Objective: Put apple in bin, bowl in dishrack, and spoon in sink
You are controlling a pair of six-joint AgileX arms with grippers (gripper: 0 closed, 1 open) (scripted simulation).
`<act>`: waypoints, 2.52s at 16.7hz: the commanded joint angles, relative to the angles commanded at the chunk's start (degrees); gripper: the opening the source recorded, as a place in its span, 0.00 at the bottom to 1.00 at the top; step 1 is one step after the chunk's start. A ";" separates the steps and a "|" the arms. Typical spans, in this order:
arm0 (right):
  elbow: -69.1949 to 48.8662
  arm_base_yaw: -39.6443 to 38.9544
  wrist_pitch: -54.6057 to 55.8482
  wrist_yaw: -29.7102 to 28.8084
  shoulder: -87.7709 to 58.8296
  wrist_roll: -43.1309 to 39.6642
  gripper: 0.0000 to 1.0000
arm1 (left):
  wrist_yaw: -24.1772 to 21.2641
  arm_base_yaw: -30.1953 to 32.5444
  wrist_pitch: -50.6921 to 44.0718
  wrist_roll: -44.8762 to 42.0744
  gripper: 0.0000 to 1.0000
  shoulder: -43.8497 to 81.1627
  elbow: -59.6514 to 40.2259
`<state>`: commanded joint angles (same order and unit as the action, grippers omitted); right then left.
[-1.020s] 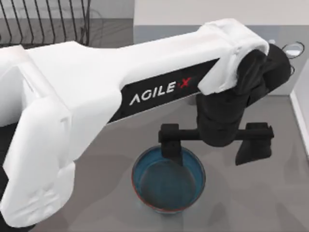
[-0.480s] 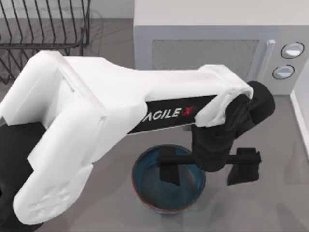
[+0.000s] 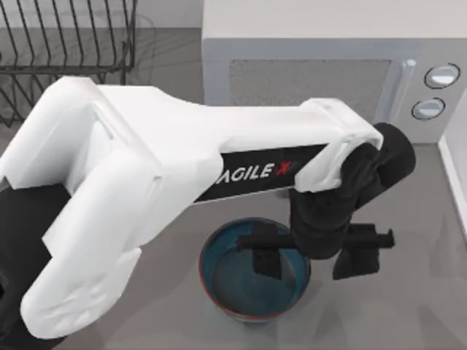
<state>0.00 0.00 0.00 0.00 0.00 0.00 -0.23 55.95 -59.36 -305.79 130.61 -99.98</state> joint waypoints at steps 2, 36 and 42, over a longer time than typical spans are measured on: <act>0.00 0.00 0.00 0.00 0.00 0.00 1.00 | 0.00 0.00 0.00 0.00 0.40 0.00 0.00; 0.00 0.00 0.00 0.00 0.00 0.00 1.00 | -0.15 -0.17 -19.89 2.41 0.00 -3.58 -17.70; 0.00 0.00 0.00 0.00 0.00 0.00 1.00 | -1.06 -3.58 -11.00 22.18 0.00 -11.65 -13.54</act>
<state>0.00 0.00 0.00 0.00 0.00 0.00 -1.29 52.37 -70.36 -283.61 118.95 -113.52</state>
